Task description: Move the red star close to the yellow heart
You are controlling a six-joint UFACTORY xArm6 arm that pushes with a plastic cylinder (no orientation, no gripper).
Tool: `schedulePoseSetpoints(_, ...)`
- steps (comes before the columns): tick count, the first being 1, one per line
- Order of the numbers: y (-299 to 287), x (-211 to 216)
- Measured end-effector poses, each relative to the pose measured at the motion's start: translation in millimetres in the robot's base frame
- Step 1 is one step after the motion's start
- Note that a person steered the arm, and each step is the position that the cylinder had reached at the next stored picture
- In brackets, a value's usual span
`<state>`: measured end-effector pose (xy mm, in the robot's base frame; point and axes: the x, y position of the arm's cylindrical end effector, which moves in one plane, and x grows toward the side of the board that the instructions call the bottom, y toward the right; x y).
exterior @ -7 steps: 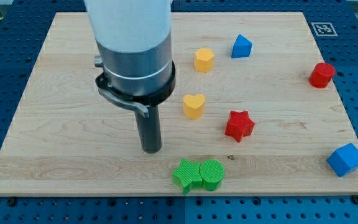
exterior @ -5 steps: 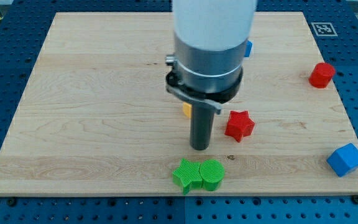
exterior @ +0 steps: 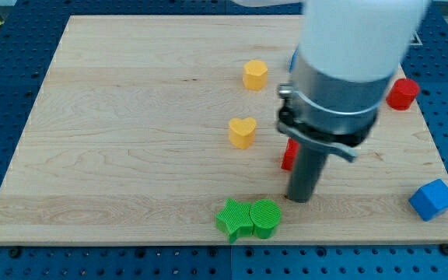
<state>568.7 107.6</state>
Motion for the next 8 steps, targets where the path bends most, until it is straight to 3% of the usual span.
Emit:
schedulePoseSetpoints(1, 29.2, -8.5)
schedulePoseSetpoints(3, 9.9, -45.4)
schedulePoseSetpoints(4, -23.5, -32.9)
schedulePoseSetpoints(6, -30.7, -19.3)
schedulePoseSetpoints(8, -39.1, -67.2)
